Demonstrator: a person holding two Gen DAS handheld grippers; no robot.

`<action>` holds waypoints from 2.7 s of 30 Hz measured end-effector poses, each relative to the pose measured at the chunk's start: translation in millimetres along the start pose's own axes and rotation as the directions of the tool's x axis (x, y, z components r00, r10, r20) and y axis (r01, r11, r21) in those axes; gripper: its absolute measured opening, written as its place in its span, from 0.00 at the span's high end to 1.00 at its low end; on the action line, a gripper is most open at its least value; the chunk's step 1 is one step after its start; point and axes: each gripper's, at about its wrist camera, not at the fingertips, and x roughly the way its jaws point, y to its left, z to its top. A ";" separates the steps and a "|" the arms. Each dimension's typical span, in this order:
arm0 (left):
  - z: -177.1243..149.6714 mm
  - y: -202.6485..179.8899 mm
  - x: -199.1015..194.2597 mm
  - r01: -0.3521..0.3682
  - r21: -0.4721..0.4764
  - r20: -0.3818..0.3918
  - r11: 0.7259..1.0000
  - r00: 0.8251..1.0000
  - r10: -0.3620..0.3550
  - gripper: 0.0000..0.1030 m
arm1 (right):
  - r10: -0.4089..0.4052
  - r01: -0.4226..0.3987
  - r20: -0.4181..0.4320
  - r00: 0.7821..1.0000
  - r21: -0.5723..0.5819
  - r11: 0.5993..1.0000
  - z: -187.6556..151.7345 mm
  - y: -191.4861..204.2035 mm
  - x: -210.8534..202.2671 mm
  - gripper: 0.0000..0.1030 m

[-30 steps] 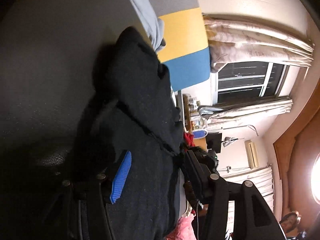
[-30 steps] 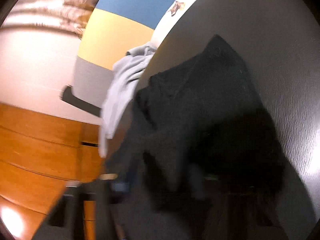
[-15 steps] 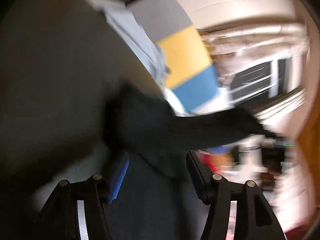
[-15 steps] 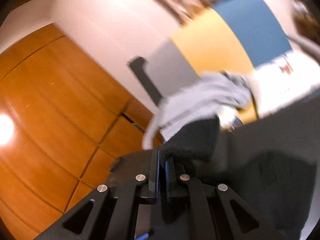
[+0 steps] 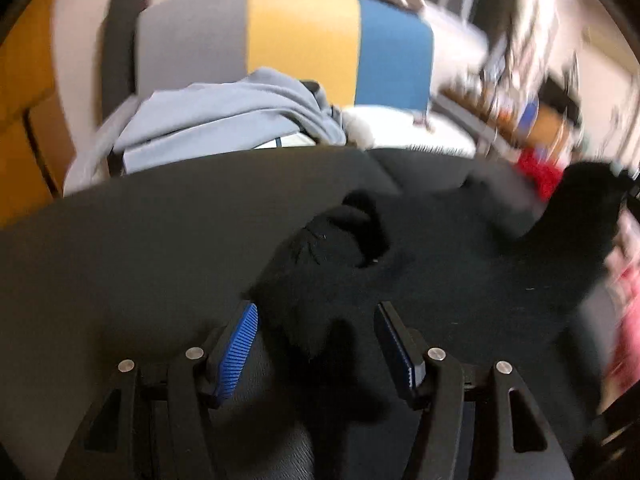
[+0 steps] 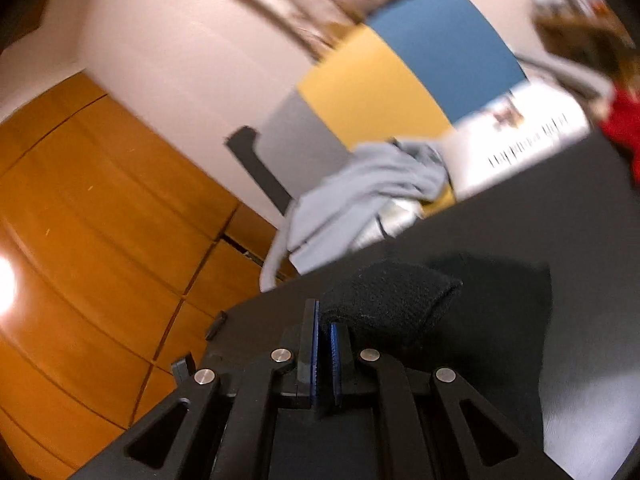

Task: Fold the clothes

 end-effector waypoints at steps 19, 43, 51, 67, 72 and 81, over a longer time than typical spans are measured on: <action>57.4 100.6 8.1 0.170 -0.305 -0.023 0.937 0.982 -0.186 0.84 | -0.098 0.099 -0.050 0.994 0.016 0.995 9.6 -48.5 25.8 0.93; -95.1 42.0 24.1 0.683 -0.725 0.563 0.092 0.664 -0.492 0.23 | 0.441 -0.444 -0.064 0.895 -0.218 0.869 62.3 190.1 34.5 0.93; -112.1 74.0 14.7 0.774 -0.615 0.769 -0.152 0.545 -0.334 0.20 | 0.415 -0.433 -0.124 0.901 -0.285 0.855 59.2 239.3 60.1 0.92; -80.4 58.6 33.8 0.695 -0.704 0.689 -0.147 0.618 -0.379 0.13 | 0.344 -0.378 -0.166 0.924 -0.259 0.889 51.5 204.0 82.5 0.92; -61.2 71.5 31.5 0.622 -0.782 0.595 -0.035 0.729 -0.338 0.82 | 0.345 -0.373 -0.147 0.927 -0.265 0.889 63.2 205.0 86.1 0.92; -70.1 99.8 -8.8 0.526 -0.788 0.454 0.320 0.848 -0.275 0.97 | 0.177 -0.189 -0.091 0.980 -0.154 0.970 31.9 75.6 79.4 0.92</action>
